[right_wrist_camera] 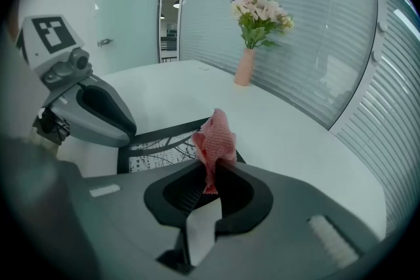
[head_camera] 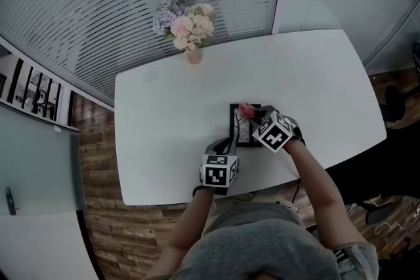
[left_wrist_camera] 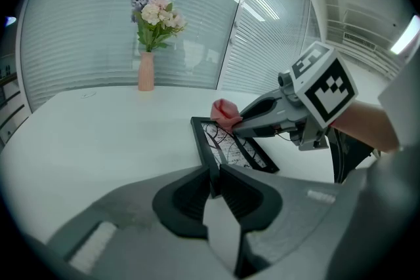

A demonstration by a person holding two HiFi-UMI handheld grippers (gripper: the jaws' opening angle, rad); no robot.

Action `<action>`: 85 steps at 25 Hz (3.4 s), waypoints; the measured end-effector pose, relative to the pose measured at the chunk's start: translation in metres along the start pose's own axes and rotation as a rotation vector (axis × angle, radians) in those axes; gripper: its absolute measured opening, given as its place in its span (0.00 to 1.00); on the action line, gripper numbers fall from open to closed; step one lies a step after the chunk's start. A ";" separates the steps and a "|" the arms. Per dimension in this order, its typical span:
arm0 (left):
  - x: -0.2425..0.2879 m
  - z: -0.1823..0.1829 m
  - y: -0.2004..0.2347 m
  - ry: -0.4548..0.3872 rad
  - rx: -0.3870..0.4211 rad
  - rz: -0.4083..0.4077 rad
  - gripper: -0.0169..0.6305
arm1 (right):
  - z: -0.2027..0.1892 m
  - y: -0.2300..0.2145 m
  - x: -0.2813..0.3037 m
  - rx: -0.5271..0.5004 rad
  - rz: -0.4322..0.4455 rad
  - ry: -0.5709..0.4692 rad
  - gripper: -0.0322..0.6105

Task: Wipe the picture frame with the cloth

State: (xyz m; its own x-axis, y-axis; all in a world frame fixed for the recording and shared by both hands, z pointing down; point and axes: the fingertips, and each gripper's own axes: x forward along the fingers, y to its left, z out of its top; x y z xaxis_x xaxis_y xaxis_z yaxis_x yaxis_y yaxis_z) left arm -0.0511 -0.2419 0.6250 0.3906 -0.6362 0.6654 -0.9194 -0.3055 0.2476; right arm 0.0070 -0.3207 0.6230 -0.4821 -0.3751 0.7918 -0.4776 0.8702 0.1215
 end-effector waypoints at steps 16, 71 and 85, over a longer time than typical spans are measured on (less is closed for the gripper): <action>0.000 -0.001 0.000 -0.008 0.003 0.010 0.09 | -0.010 0.028 -0.011 -0.018 0.045 0.011 0.12; -0.056 -0.014 -0.026 -0.157 0.018 0.078 0.06 | -0.032 0.095 -0.089 0.151 -0.042 -0.174 0.12; -0.126 -0.051 -0.061 -0.206 -0.009 0.069 0.03 | -0.039 0.145 -0.152 0.314 -0.096 -0.336 0.12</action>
State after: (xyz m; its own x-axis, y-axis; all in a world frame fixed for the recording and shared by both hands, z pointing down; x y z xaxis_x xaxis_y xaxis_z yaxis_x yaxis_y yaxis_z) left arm -0.0465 -0.1069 0.5620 0.3273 -0.7869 0.5232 -0.9442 -0.2509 0.2133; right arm 0.0395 -0.1255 0.5434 -0.6112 -0.5771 0.5416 -0.7059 0.7070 -0.0433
